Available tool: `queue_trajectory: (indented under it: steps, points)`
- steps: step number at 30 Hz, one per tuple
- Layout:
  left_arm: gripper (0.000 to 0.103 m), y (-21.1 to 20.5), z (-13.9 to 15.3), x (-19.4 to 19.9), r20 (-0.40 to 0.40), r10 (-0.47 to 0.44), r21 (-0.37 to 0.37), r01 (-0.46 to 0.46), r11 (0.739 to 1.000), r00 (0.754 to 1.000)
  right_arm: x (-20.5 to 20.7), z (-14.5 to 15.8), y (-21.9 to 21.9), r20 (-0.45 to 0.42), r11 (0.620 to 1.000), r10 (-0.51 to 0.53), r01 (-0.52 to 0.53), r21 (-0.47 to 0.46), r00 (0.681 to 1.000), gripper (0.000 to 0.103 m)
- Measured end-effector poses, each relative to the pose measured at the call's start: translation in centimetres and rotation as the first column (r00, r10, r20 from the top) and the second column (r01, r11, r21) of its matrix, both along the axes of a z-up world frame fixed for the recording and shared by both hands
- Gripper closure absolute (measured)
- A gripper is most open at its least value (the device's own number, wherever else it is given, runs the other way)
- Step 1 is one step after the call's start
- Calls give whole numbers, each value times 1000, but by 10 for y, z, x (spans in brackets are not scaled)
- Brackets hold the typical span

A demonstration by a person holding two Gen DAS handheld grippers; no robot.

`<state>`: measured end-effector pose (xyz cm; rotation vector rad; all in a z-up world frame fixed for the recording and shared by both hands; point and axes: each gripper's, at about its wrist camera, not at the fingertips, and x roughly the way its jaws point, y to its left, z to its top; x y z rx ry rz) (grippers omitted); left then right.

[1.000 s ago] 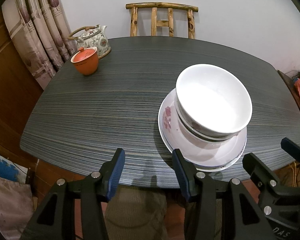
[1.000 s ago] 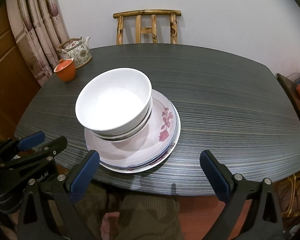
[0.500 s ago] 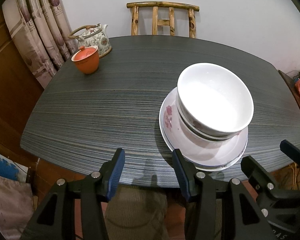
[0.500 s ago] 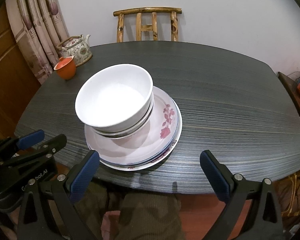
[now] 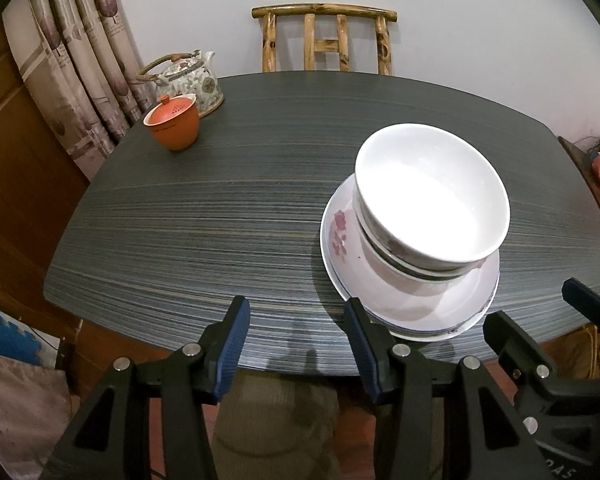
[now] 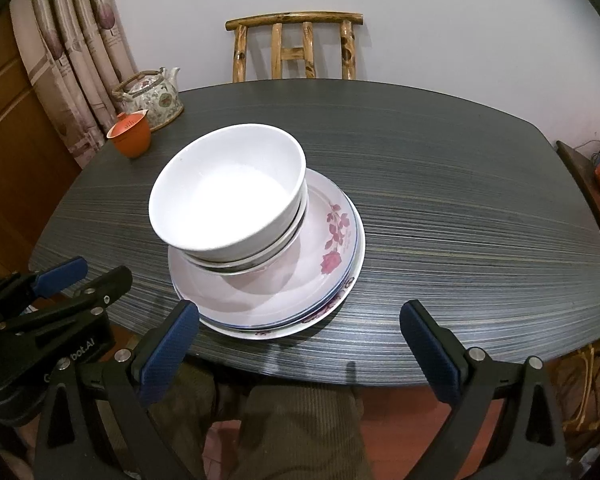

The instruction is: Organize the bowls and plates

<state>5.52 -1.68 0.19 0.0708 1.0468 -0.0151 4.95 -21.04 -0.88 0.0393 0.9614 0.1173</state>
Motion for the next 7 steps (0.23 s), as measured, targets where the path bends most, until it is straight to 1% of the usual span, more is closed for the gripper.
queue_trajectory:
  steps: [7]
  points:
    - [53,2,1,2,-3,0,-7,0,1000,1000,0,0,0,-1,1000,0,0,1,1000,3]
